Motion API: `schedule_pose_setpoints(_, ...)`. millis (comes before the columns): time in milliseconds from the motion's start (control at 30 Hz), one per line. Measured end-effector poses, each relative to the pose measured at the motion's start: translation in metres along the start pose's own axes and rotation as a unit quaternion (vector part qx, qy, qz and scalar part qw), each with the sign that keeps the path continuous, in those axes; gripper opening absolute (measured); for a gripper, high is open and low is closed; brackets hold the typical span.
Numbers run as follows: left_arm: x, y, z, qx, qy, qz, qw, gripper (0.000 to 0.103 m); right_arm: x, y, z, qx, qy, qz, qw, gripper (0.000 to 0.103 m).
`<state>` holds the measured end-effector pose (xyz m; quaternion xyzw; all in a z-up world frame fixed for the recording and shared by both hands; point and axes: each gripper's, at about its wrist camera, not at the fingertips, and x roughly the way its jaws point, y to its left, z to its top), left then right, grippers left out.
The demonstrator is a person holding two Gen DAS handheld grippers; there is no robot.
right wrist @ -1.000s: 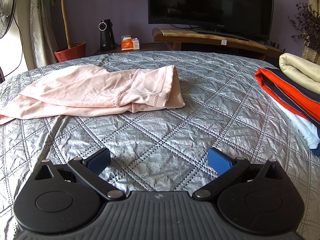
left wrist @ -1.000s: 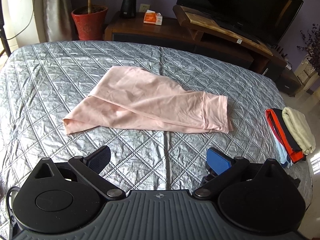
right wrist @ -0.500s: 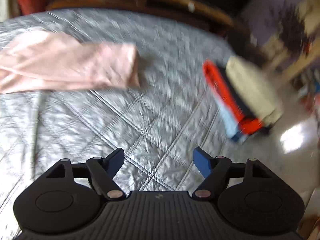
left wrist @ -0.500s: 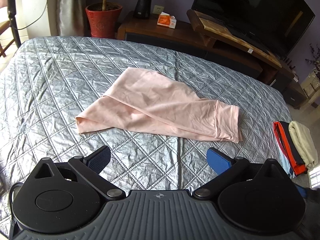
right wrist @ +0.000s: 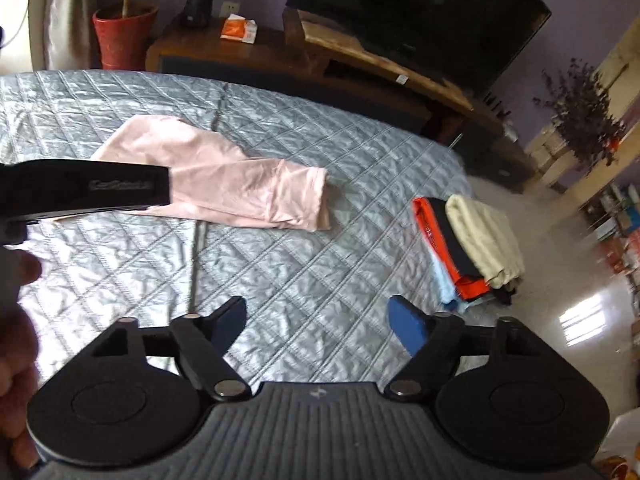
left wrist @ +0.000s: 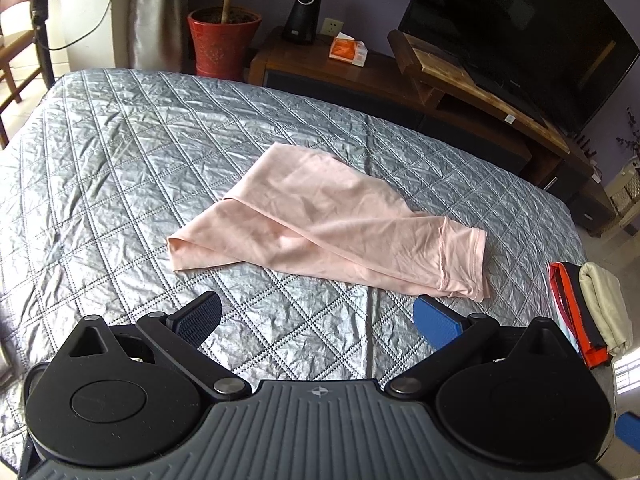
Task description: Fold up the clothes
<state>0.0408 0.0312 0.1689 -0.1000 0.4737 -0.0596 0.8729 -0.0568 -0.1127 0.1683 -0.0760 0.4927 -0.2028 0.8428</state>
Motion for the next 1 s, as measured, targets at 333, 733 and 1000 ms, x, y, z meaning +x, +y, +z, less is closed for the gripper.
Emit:
schedule_pose_setpoints(333, 0.002, -0.004, -0.001, 0.004, 0.002, 0.001, 1.0, 0.103, -0.007, -0.003, -0.001, -0.005, 0.001, 0.0, 1.0, 0.057)
schedule_pose_setpoints(733, 0.005, -0.009, -0.003, 0.01, 0.005, 0.001, 0.9999, 0.103, -0.028, 0.006, -0.006, -0.012, 0.011, 0.008, 1.0, 0.057)
schedule_pose_setpoints(1000, 0.005, -0.011, -0.004, 0.014, 0.006, 0.001, 0.9999, 0.103, -0.034, 0.008, -0.007, -0.014, 0.012, 0.012, 1.0, 0.057)
